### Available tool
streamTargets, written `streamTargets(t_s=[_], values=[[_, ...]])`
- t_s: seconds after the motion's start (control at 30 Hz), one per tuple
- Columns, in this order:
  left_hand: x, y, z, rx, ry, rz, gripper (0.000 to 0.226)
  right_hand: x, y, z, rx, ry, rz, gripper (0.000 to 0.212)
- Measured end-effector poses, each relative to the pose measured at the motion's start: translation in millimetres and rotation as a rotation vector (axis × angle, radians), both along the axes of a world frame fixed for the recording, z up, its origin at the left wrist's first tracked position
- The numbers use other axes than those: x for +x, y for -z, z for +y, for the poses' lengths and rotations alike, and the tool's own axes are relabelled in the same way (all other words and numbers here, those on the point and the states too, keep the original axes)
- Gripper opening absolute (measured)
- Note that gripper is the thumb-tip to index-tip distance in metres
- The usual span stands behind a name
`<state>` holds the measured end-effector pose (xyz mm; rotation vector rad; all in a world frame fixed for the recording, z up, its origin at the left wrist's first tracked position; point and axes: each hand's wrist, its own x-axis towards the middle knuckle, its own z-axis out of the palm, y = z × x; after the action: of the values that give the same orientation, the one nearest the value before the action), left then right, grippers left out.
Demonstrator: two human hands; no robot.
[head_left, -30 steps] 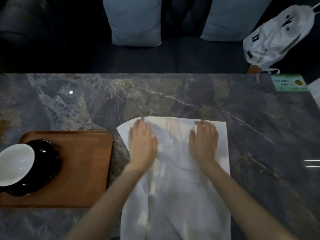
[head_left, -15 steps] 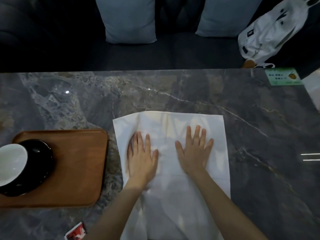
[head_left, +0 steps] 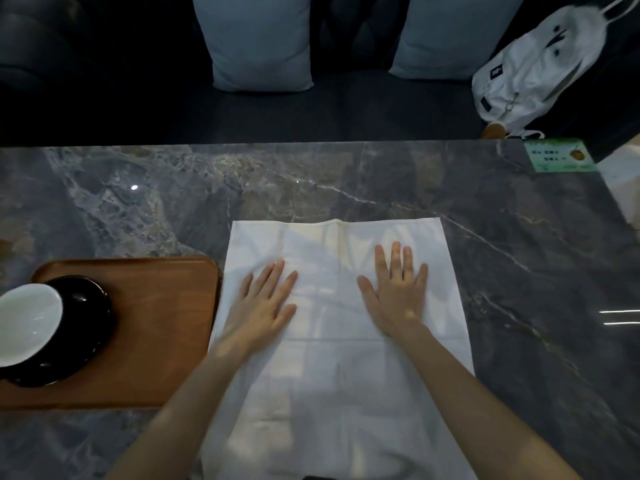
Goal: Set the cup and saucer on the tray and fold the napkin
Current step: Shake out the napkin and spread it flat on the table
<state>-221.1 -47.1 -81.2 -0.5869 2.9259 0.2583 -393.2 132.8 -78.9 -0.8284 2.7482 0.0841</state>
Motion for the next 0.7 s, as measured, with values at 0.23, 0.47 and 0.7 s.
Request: streamTargets(t_s=[0.23,0.47,0.7], values=[[7.7,-15.2,31.1,0.019,-0.113,0.08,0.057,66.7,-6.6,28.0,-0.278,0.072,0.095,0.063],[45.6,3.7,87.5,0.018,-0.203,-0.008,0.06,102.7,3.3,66.0,-0.189,0.104,0.022,0.066],[71.1,-2.1,75.3,0.054,-0.13,-0.027,0.063,93.7,-1.1,74.5,-0.158,0.031,-0.027,0.071]])
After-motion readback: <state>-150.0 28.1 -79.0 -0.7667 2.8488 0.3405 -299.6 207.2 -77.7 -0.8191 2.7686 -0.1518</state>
